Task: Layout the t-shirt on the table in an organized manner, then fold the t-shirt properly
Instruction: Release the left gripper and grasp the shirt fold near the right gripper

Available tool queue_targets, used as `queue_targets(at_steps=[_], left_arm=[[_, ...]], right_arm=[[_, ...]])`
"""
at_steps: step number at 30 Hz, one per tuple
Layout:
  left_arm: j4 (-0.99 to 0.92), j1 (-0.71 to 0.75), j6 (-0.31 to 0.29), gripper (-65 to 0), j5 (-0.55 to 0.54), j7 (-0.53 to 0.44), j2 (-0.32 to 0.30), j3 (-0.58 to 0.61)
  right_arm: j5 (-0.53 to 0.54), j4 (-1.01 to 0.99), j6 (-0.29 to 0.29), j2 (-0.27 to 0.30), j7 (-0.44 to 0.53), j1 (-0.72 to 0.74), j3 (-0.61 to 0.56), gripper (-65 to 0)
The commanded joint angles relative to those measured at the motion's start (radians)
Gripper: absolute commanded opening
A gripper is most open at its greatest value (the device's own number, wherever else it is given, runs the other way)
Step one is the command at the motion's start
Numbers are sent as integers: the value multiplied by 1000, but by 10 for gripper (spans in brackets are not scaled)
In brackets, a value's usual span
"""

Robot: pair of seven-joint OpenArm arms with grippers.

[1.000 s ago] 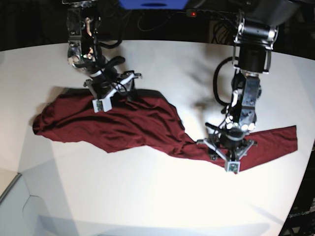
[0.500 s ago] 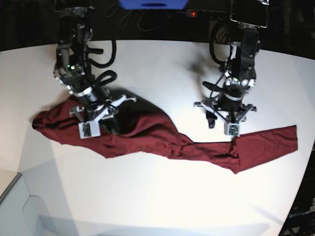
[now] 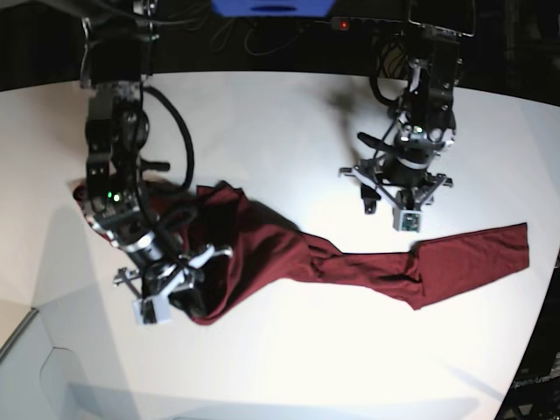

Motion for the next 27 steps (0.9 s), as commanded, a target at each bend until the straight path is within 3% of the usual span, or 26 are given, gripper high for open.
queue_targets(at_steps=[1,8,13,17,20,23,27], left_arm=[[30,-15,3,-372,3,-18,2,-3],[59,7,3,-373,9,31,11,-8],[59,28,3,-373,9,30,13,-3],[56,22,3,-371,2,27,14,-3],[56,16,1,-370,0,25,54,-3],[47,-19,-3,-369,2,31,116,20],[-53,-90,1,-369,9,22,192,144]], right_arm=[[9,-4,2,10,40,61,4,-650],[7,-346,2,50,39,295,1,-640],[10,-503,2,81,40,314,4,-485],[12,-374,2,101,36,195,27,-376],[12,-172,2,85,40,35,109,-325],[12,-49,2,61,40,-68,165,-302],[12,40,2,50,33,-178,257,-299]])
